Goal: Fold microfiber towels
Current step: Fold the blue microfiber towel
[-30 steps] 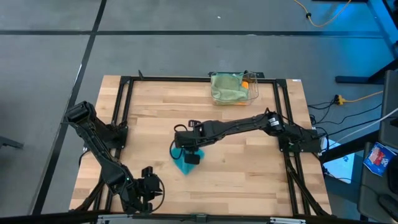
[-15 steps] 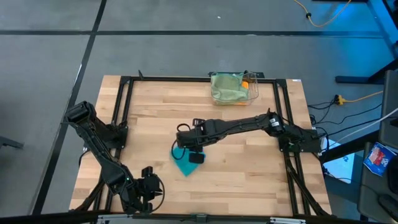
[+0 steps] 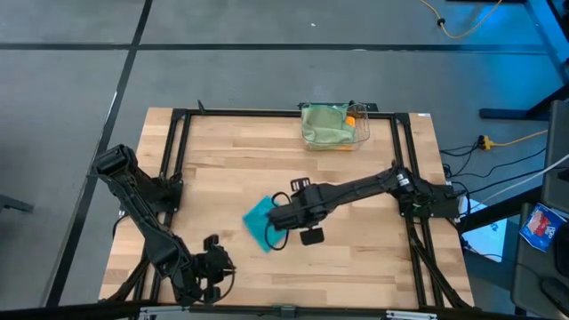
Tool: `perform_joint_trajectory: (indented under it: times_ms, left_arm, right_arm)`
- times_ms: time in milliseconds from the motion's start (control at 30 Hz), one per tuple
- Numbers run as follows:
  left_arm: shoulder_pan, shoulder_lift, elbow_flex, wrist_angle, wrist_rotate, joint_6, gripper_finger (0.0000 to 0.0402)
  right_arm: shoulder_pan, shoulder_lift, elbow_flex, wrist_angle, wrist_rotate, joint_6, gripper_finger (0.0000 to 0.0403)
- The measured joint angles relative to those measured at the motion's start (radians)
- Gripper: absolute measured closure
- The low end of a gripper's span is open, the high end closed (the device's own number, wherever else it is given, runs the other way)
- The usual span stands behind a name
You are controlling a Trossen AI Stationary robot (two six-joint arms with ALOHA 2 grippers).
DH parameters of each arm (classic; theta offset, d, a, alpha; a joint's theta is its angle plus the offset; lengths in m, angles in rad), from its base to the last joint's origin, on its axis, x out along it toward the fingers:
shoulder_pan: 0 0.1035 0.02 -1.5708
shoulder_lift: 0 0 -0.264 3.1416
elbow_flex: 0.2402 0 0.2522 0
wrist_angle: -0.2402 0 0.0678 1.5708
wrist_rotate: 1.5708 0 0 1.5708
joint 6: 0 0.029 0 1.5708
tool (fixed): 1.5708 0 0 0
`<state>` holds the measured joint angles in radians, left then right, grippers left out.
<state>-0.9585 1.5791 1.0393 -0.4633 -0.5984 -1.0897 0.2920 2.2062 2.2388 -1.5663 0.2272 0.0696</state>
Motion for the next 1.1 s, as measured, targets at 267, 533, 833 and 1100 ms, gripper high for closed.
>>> perform_joint_trajectory:
  times_ms: [267, 533, 833, 1100]
  left_arm:
    - [-0.002, 0.0, 0.0, -0.003, -0.041, -0.001, 0.0358]
    - [-0.003, 0.0, 0.0, -0.021, -0.043, 0.0, 0.0358]
    - [0.003, 0.0, 0.0, -0.029, -0.044, 0.0, 0.0358]
    - [0.007, 0.0, 0.0, -0.032, -0.05, 0.0, 0.0358]
  right_arm:
    - [-0.052, -0.033, -0.203, 0.296, -0.043, -0.181, 0.0268]
    - [-0.14, -0.034, -0.436, 0.337, -0.166, -0.13, 0.0271]
    - [-0.166, -0.324, -0.636, 0.225, -0.111, -0.023, 0.0292]
    - [-0.143, -0.799, -1.195, 1.131, -0.055, -0.018, 0.0289]
